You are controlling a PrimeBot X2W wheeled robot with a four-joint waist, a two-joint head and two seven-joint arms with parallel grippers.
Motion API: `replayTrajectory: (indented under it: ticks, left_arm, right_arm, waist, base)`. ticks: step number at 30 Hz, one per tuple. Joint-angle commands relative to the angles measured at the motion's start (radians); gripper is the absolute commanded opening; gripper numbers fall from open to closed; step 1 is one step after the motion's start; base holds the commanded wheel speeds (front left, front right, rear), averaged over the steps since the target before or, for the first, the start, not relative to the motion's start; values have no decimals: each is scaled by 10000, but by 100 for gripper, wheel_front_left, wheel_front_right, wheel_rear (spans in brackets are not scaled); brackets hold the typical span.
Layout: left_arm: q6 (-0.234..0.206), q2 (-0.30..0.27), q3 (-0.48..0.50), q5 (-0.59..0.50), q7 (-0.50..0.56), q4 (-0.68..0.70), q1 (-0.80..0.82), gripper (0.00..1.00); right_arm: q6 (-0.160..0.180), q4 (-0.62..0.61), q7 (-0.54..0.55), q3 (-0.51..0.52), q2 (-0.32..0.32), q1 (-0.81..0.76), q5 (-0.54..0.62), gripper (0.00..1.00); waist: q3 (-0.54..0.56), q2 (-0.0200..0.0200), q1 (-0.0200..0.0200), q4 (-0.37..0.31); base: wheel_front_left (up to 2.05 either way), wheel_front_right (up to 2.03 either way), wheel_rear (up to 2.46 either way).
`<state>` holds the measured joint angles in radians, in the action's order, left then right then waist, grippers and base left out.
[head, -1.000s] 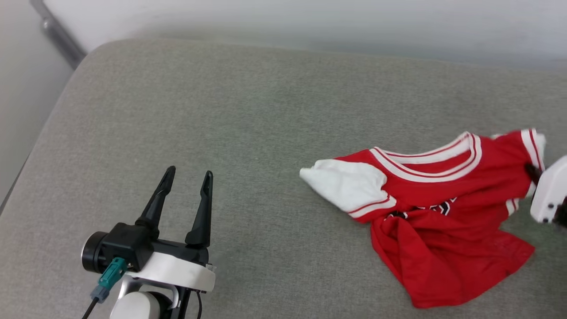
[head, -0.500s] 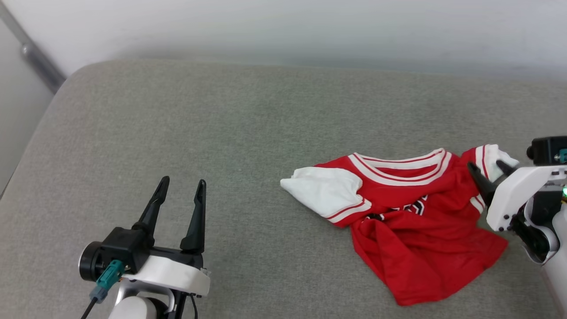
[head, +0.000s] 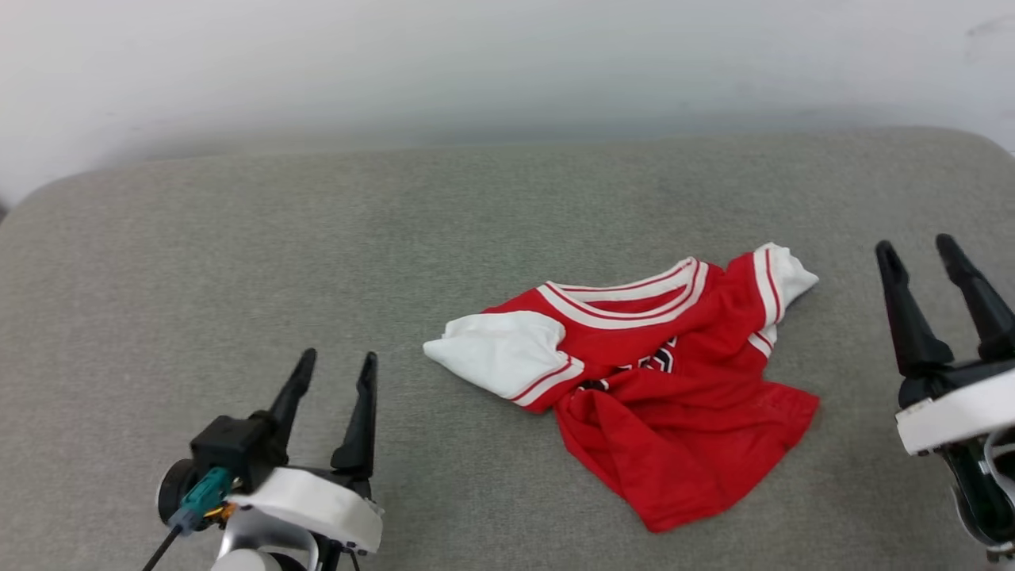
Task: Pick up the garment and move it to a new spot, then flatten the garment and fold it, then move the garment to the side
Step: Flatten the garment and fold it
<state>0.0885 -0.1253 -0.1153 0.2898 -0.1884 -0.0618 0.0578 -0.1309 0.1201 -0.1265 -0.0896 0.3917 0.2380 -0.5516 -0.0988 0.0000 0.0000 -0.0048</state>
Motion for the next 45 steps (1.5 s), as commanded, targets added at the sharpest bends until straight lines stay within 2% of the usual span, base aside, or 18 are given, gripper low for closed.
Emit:
replayTrajectory:
  ticks: [1,5,8,12,16,22,28,29,30,40,45]
  left_arm:
    - [45,-74,-37,48,209,-29,91,100]
    - [125,-154,-282,398,1645,146,777,100]
    - [142,-392,-475,500,3028,226,1531,100]
    - [66,-736,-672,559,5081,-149,2533,100]
    - [-115,-979,-904,294,6493,-706,3318,100]
    - [-40,-1164,-1448,-89,7362,-1385,3916,100]
    - [-10,-1137,-1887,-419,7168,-1949,4096,100]
    - [-2,-1107,-1935,-435,7046,-2002,4123,47]
    - [23,-1089,-1974,-463,6881,-2046,4138,0]
    - [118,-983,-2052,-516,3682,-1549,4040,0]
    - [248,-1241,-1765,-154,1864,-1049,3566,0]
  right_arm:
    - [3,-326,-145,143,-140,-228,179,100]
    - [3,-1648,-373,865,-657,-968,616,100]
    - [3,-2251,-142,1165,-936,-1257,825,100]
    - [3,-2671,116,1227,-1112,-1318,924,100]
    - [3,-2841,316,1082,-1233,-1269,934,100]
    - [3,-2782,356,1065,-1300,-1321,925,100]
    - [3,-2621,479,1086,-1296,-1327,941,100]
    - [3,-2601,493,1079,-1312,-1326,936,100]
    - [3,-2579,514,1062,-1326,-1331,940,100]
    - [3,-2301,815,943,-1448,-1533,934,100]
    - [3,-2244,924,931,-1536,-1637,954,100]
  waist:
    - [-201,0,0,-225]
    - [-678,0,0,-534]
    - [-1034,0,0,-706]
    - [-1464,0,0,-954]
    - [-1848,0,0,-1167]
    - [-2255,0,0,-1342]
    - [-2392,0,0,-1372]
    - [-2390,0,0,-1367]
    - [-2378,0,0,-1356]
    - [-1792,0,0,-1009]
    - [-1496,0,0,-782]
  base:
    - [0,0,0]
    - [0,0,0]
    - [0,0,0]
    - [0,0,0]
    - [0,0,0]
    - [0,0,0]
    - [0,0,0]
    - [0,0,0]
    - [0,0,0]
    - [0,0,0]
    - [0,0,0]
